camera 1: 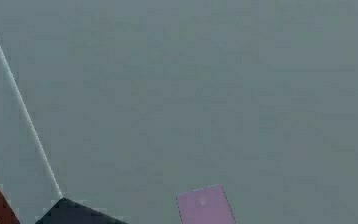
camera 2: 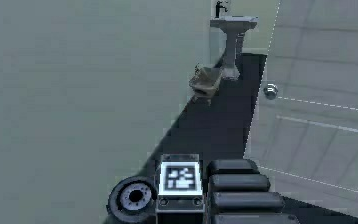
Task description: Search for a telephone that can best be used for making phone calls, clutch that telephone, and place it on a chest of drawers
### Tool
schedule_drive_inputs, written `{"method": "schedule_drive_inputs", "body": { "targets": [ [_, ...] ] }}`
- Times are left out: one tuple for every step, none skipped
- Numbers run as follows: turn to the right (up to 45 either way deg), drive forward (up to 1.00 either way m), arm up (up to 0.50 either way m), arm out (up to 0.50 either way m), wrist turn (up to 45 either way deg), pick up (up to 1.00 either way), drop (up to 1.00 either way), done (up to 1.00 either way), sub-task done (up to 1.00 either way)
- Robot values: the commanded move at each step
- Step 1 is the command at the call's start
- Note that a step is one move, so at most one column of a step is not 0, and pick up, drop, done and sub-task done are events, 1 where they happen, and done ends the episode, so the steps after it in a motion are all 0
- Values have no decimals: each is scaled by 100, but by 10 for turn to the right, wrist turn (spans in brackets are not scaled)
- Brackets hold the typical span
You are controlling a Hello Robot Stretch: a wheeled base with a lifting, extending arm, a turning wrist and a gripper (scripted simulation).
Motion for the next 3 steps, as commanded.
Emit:
{"method": "schedule_drive_inputs", "body": {
  "targets": [
    [0,30,0,0,0,0,0,0,0],
    [-450,0,0,0,0,0,0,0,0],
    [-180,0,0,0,0,0,0,0,0]
  ]
}}
